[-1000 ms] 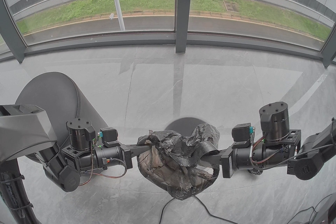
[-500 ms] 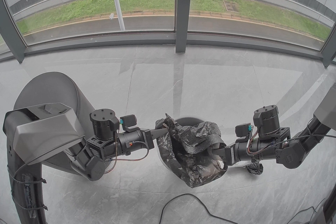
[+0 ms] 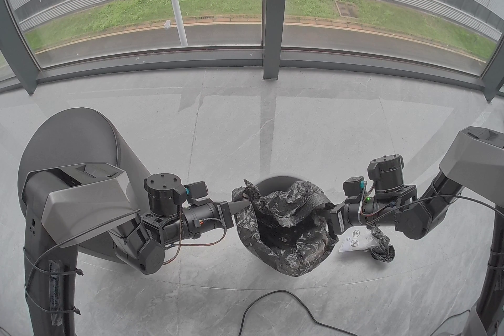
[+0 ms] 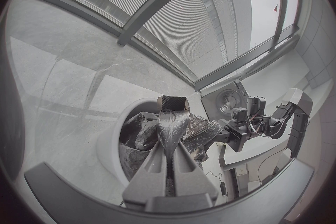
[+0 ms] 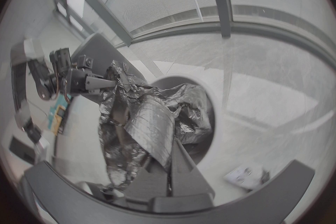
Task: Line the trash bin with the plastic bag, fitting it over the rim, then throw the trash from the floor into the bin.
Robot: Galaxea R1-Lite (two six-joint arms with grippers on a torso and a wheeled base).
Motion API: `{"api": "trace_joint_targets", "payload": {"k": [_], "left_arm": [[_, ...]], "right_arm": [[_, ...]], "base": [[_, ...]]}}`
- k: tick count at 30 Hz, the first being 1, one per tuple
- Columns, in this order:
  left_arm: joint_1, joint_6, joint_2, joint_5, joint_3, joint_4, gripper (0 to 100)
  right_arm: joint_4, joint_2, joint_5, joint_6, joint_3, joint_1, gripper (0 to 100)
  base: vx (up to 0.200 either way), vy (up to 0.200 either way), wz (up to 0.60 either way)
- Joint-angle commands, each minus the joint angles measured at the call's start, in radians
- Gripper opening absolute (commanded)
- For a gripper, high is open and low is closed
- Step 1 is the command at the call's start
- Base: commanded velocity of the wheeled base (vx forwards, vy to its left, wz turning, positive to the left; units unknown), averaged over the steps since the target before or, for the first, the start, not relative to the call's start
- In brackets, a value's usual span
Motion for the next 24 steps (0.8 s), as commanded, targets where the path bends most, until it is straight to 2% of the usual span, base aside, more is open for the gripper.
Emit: {"api": "trace_joint_targets", "payload": {"k": [1, 11, 16, 22, 23, 24], "left_arm": [[0.021, -0.001, 0.019, 0.031, 0.043, -0.028, 0], [0.025, 0.005, 0.022, 0.100, 0.020, -0.042, 0], [-0.004, 0.006, 0.008, 0.103, 0.022, -0.098, 0], [-0.049, 0.000, -0.017, 0.098, 0.025, -0.103, 0], [-0.053, 0.000, -0.017, 0.098, 0.025, -0.103, 0], [-0.062, 0.000, -0.018, 0.097, 0.023, -0.103, 0]], "right_arm": [[-0.008, 0.071, 0.004, -0.146, -0.083, -0.078, 0], [-0.010, 0.083, -0.001, -0.207, -0.131, -0.140, 0], [-0.019, 0.120, 0.001, -0.211, -0.136, -0.134, 0], [-0.048, 0.144, 0.002, -0.201, -0.134, -0.121, 0], [-0.046, 0.144, 0.002, -0.201, -0.132, -0.121, 100], [-0.050, 0.144, 0.002, -0.200, -0.129, -0.124, 100]], "base": [[0.000, 0.000, 0.00], [0.000, 0.000, 0.00], [0.000, 0.000, 0.00], [0.000, 0.000, 0.00], [0.000, 0.000, 0.00], [0.000, 0.000, 0.00]]}}
